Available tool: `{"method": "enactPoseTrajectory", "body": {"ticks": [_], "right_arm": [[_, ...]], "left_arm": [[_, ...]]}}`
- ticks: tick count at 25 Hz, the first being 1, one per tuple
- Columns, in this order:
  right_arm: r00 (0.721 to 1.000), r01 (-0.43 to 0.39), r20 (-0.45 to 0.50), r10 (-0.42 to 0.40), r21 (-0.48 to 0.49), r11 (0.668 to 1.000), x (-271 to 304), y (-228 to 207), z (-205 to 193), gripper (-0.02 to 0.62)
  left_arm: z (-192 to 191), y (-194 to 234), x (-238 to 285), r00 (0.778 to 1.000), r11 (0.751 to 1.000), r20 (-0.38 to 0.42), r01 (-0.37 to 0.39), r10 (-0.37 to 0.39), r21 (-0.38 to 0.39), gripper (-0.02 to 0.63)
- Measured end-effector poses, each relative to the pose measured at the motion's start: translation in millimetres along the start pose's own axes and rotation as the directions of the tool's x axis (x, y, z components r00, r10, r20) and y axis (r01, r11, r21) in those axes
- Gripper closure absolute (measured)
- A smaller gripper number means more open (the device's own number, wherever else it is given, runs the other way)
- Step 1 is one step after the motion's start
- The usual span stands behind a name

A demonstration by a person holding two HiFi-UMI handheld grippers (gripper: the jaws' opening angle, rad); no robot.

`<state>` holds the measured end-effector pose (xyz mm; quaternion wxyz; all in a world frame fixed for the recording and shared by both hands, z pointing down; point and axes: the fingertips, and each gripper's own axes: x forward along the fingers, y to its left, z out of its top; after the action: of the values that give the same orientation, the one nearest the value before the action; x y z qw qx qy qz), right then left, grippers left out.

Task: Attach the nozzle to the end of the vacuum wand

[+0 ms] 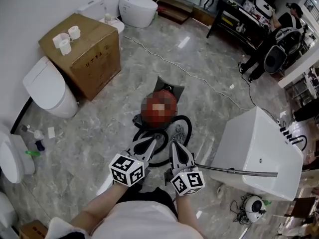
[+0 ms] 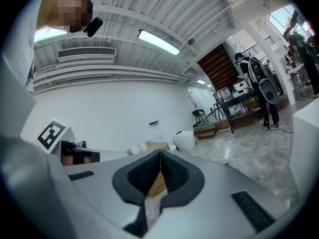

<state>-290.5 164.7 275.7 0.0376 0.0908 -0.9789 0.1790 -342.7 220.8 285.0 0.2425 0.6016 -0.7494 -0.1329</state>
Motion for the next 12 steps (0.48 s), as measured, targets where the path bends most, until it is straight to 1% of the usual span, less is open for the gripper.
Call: {"method": "enactPoseTrajectory", "body": {"ticks": [3,7,9,12], "right_arm": [[1.000,-0.024,-0.011,0.024,0.003,1.000,14,2,-3,0.580],[0.996,-0.070,-0.053,0.069,-0.012,0.998,27,4,-8,0.580],[0.993,-0.093,-0.074,0.091,-0.019,0.995,31,3,-8,0.580],[0.990,-0.109,-0.088,0.109,0.006,0.994,36,-3,-8,0.580]], "left_arm": [[6,12,6,1.000,1.000,0.013,0.004,-0.004,-0.019,0.595],[8,20,11,1.000,0.999,0.021,0.016,-0.015,-0.047,0.595],[6,21,14,1.000,0.999,0.012,0.016,-0.015,-0.049,0.595],[5,18,16,1.000,0.999,-0.015,0.019,-0.019,-0.026,0.595]]}}
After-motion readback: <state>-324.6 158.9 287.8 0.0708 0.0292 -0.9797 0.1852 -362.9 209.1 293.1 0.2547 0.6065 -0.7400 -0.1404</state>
